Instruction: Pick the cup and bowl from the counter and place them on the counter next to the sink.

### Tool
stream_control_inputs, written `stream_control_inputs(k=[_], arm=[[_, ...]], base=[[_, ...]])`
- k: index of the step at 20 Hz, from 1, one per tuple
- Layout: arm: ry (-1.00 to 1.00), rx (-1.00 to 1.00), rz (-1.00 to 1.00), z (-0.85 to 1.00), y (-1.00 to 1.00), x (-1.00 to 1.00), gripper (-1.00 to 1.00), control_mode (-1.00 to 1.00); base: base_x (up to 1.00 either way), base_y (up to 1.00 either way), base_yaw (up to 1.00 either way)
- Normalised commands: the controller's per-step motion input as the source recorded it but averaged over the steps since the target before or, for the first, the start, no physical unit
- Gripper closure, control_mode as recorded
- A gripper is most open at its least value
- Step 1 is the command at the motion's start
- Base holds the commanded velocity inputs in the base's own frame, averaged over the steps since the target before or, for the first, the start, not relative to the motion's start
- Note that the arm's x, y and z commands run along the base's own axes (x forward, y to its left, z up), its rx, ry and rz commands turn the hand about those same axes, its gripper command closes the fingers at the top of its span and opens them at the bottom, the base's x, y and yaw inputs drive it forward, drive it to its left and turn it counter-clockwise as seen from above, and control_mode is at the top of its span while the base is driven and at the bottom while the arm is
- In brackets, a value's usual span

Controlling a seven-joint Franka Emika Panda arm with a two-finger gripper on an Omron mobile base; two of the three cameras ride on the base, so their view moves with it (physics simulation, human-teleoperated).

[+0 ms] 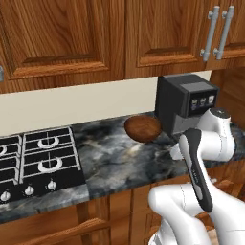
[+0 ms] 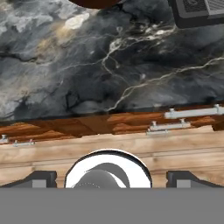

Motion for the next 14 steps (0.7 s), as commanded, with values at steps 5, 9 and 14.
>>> stream_control_inputs(k=[5,9,14], arm=[[0.00,0.00,0.00,0.00,0.00,0.00,-1.00,1.00],[0.00,0.00,0.00,0.00,0.00,0.00,-1.00,1.00],[0.00,0.00,0.00,0.00,0.00,0.00,-1.00,1.00]], base=[[0.77,0.14,-0.05],[0.02,0.00,0.00],[0.00,0.00,0.00]])
